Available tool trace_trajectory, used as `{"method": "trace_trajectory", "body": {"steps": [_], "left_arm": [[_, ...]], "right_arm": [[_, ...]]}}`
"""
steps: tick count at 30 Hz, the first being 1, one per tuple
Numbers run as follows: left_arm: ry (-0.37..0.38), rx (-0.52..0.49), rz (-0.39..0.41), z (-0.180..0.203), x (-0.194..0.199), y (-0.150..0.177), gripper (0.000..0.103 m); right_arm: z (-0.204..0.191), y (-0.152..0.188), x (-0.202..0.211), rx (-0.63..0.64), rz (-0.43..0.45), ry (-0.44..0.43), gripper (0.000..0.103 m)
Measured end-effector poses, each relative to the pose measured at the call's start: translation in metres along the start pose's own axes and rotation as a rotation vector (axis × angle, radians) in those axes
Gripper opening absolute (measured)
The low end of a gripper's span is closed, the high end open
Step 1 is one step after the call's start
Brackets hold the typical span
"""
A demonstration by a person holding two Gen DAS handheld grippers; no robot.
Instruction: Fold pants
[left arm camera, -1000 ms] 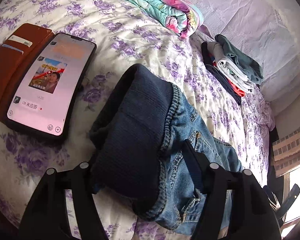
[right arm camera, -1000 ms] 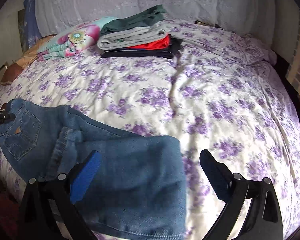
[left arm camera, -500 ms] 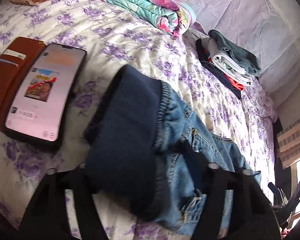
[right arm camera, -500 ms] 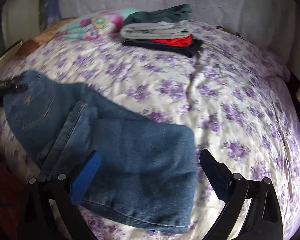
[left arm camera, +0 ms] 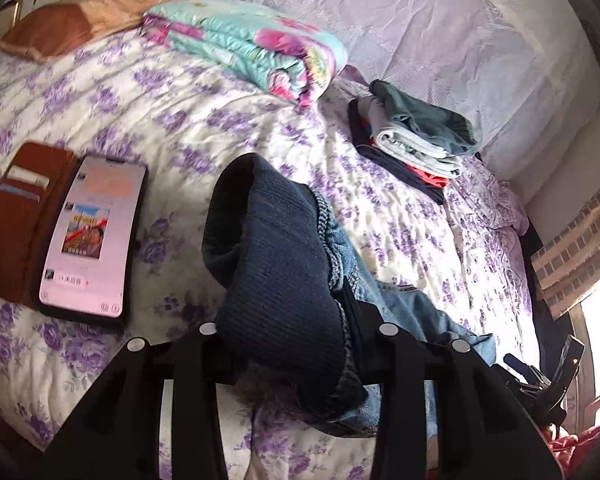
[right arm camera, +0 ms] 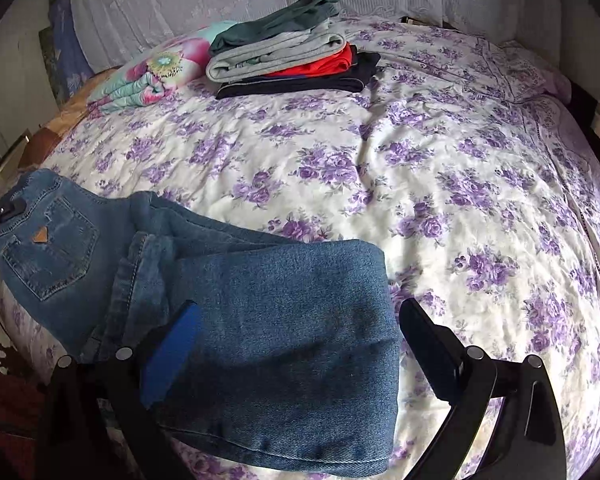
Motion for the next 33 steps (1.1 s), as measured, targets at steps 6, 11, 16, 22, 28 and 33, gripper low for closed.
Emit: {"method": "trace_trajectory", "body": {"steps": [6,11,16,22,28,33], "left_arm": [[-0.005,-0.292,0.074,0.076,0.017,-0.021,0.035],[-0.011,-0.491,0.054,0.121,0.000,-0.014,0.035],[-0.018,-0.603,0.061,0.142,0.000,0.002,0.035],[0.090,-0.776,0.018,0.198,-0.006,0.034,0.035],[0.228,-0.849,-0.031,0.255,-0.022,0.052,0.033],[0.363,-0.971,-0.086,0.315,-0.038,0.091,0.027]], "right_arm": [[-0.018,-0.012,0.012,-0.012,0.051,-0.099,0.099],[-0.049,-0.049,0.042,-0.013,0.121,-0.344,0.099],[-0.085,-0.085,0.057,-0.027,0.137,-0.501,0.099],[-0.115,-0.097,0.050,-0.053,0.041,-0.653,0.092],[-0.011,-0.080,0.079,-0.221,0.168,-0.489,0.092],[0.080,-0.026,0.077,-0.536,0.153,-0.450,0.092]]}}
Point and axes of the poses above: each gripper's, at about its wrist camera, not at the fingertips, and x roughly against the way its jaws point, z to its right, y to its underside, the point moved 9 cm from there along -x, roughly the way its jaws point, and after that the axes turned 6 degrees about -z, right-handed, at the moved point
